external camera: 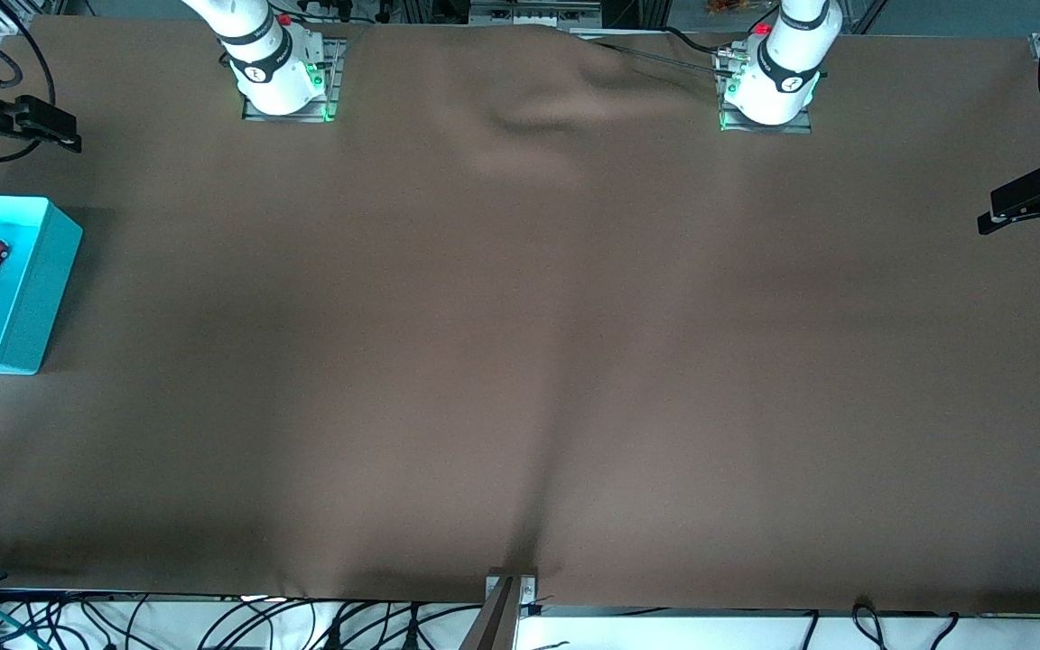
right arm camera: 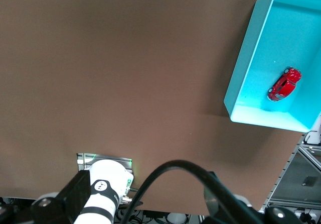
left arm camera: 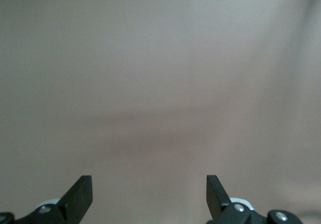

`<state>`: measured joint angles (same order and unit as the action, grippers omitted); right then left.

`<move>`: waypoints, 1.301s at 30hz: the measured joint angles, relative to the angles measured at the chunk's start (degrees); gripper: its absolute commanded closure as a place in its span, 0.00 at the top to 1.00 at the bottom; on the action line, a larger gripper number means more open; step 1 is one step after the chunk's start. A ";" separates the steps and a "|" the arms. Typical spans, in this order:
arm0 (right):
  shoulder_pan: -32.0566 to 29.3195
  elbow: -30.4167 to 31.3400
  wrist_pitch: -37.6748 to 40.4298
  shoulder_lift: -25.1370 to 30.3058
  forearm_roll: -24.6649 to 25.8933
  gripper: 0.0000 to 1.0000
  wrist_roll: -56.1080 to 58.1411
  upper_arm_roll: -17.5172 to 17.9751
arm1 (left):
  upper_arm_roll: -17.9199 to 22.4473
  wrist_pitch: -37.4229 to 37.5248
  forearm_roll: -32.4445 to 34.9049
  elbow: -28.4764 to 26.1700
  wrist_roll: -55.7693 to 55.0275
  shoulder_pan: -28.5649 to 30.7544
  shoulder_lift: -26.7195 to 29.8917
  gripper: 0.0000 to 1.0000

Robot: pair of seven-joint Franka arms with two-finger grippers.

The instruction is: Wind red beetle toy and store in blue box

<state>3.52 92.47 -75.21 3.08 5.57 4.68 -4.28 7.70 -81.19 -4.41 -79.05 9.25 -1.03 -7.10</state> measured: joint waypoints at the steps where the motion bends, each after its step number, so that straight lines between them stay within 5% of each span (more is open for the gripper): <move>1: 0.14 0.00 -0.54 -0.02 -0.42 1.00 -0.72 0.28 | 0.00 0.00 0.00 0.00 0.00 0.00 0.00 1.00; 22: 0.43 0.08 -14.27 -2.98 -3.89 1.00 -2.80 1.22 | 0.00 0.00 0.00 0.00 0.00 0.00 0.00 1.00; 39: 0.16 0.08 -15.63 -4.09 -4.33 1.00 -2.96 0.91 | 0.00 0.00 0.00 0.00 0.00 0.00 0.00 1.00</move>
<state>3.68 92.56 -90.84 -1.01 1.24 1.72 -3.37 7.70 -81.19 -4.41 -79.05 9.25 -1.03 -7.10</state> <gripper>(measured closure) 0.000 0.000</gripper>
